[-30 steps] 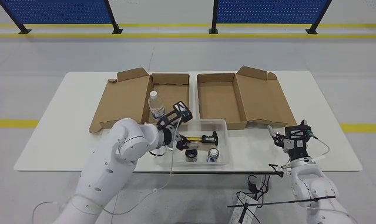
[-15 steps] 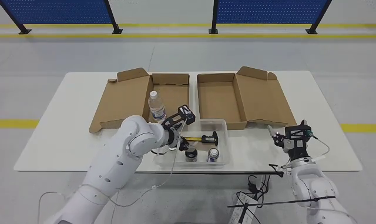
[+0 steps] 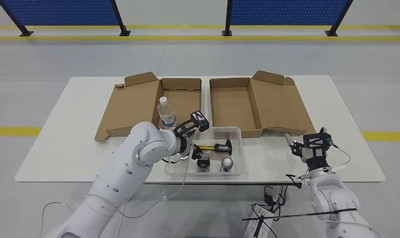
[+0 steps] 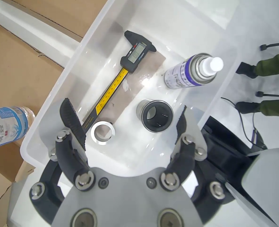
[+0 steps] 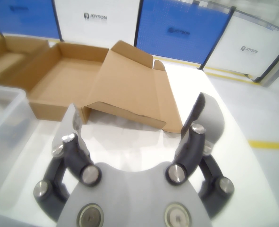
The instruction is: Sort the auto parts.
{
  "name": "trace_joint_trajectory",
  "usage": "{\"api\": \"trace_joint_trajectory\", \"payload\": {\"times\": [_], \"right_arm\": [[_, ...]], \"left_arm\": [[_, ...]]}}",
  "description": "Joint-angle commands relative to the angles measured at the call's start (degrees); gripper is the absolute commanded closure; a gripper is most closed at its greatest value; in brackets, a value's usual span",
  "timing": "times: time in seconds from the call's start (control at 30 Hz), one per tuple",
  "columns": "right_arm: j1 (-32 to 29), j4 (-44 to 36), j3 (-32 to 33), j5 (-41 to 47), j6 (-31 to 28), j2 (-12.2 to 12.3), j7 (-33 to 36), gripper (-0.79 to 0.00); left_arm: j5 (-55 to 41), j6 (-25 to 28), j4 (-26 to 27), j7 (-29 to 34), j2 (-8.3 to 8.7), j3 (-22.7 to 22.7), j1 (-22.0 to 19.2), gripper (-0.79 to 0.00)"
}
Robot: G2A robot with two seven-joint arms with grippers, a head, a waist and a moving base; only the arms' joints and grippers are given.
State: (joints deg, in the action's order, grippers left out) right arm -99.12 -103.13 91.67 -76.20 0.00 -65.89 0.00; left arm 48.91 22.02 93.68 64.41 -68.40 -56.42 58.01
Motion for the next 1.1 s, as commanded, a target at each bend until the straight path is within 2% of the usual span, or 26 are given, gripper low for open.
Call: {"api": "trace_joint_trajectory", "payload": {"times": [0.0,0.17,0.33,0.53,0.83,0.97,1.07], "right_arm": [[0.0,0.0,0.0,0.0,0.0,0.0,0.0,-0.785],[0.0,0.0,0.0,0.0,0.0,0.0,0.0,-0.785],[0.0,0.0,0.0,0.0,0.0,0.0,0.0,-0.785],[0.0,0.0,0.0,0.0,0.0,0.0,0.0,-0.785],[0.0,0.0,0.0,0.0,0.0,0.0,0.0,-0.785],[0.0,0.0,0.0,0.0,0.0,0.0,0.0,-0.785],[0.0,0.0,0.0,0.0,0.0,0.0,0.0,-0.785]], "left_arm": [[0.0,0.0,0.0,0.0,0.0,0.0,0.0,-0.785],[0.9,-0.5,0.0,-1.6,0.1,0.1,0.8,-0.785],[1.8,-2.8,0.1,0.1,0.01,1.4,0.7,-0.785],[1.6,-5.1,-1.7,2.6,-0.42,3.7,-0.6,-0.785],[1.6,-6.8,-4.0,3.0,-1.01,6.1,-2.2,-0.776],[2.0,-7.1,-4.8,4.0,-1.18,7.0,-3.0,-0.763],[1.8,-7.6,-5.7,4.3,-1.34,7.4,-3.4,-0.686]]}}
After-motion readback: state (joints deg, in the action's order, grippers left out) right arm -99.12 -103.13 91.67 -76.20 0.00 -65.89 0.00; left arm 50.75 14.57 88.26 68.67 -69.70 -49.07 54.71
